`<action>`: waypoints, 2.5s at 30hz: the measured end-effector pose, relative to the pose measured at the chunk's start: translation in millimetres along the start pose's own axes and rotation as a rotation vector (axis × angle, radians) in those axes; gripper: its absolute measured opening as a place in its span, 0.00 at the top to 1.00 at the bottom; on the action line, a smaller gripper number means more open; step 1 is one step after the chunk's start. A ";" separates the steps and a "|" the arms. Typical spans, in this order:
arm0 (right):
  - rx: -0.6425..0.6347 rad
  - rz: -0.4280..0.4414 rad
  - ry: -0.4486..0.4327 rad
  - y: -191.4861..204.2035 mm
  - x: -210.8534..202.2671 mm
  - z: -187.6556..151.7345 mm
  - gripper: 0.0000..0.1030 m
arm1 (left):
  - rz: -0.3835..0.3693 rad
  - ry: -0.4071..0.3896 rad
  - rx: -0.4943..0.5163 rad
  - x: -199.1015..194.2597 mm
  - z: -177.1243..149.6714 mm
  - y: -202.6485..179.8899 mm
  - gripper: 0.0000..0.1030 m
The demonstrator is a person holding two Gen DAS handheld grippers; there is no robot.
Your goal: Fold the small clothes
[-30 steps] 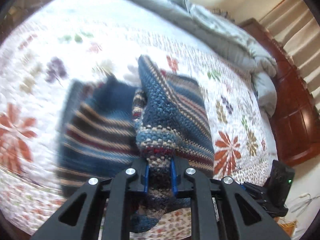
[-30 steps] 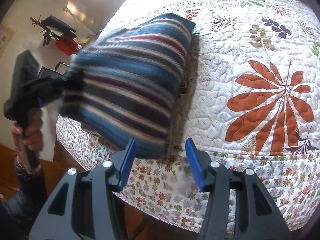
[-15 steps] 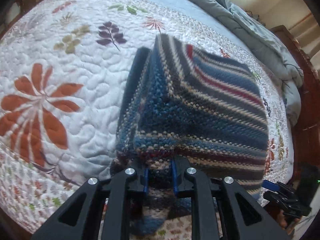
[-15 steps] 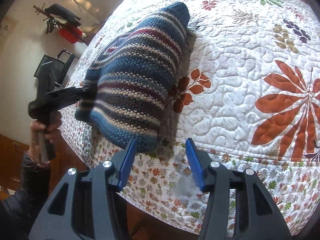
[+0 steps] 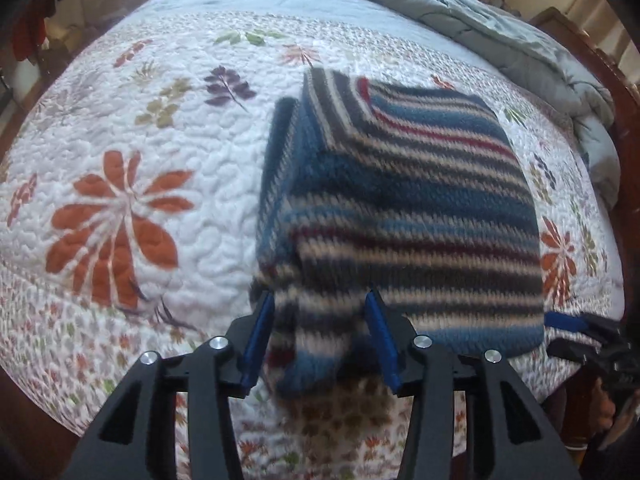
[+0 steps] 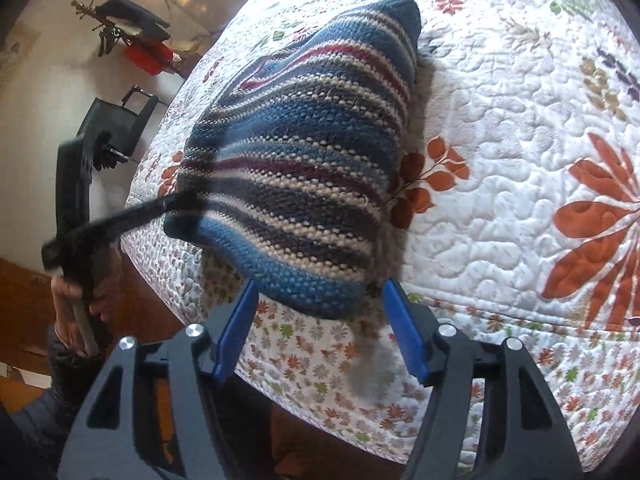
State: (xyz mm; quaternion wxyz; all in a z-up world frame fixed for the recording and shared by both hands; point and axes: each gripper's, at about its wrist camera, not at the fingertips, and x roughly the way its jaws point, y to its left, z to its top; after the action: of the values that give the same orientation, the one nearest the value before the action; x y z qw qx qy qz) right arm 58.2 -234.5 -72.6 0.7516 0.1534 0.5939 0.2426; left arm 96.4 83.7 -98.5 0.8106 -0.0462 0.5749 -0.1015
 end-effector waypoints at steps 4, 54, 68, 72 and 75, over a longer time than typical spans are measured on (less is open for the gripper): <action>0.066 0.054 0.033 -13.0 15.3 5.3 0.39 | 0.050 0.027 0.011 12.6 -8.0 -0.1 0.53; 0.040 -0.082 0.005 -42.8 0.4 152.2 0.53 | -0.003 0.054 -0.059 41.2 157.9 -7.3 0.54; -0.027 -0.063 0.003 -18.5 27.7 171.1 0.51 | 0.020 0.044 -0.103 49.9 147.5 22.3 0.85; -0.027 -0.091 0.005 -20.5 40.7 172.8 0.44 | 0.100 0.059 -0.061 77.6 142.2 18.3 0.84; -0.005 -0.087 0.006 -25.0 40.6 171.6 0.43 | 0.128 0.045 -0.039 75.3 142.7 11.2 0.83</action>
State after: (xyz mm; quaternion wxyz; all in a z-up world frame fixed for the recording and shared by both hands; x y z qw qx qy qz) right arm 235.9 -223.3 -76.3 0.7599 0.1249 0.6019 0.2116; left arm 256.0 72.2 -122.4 0.8011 -0.0226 0.5968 -0.0394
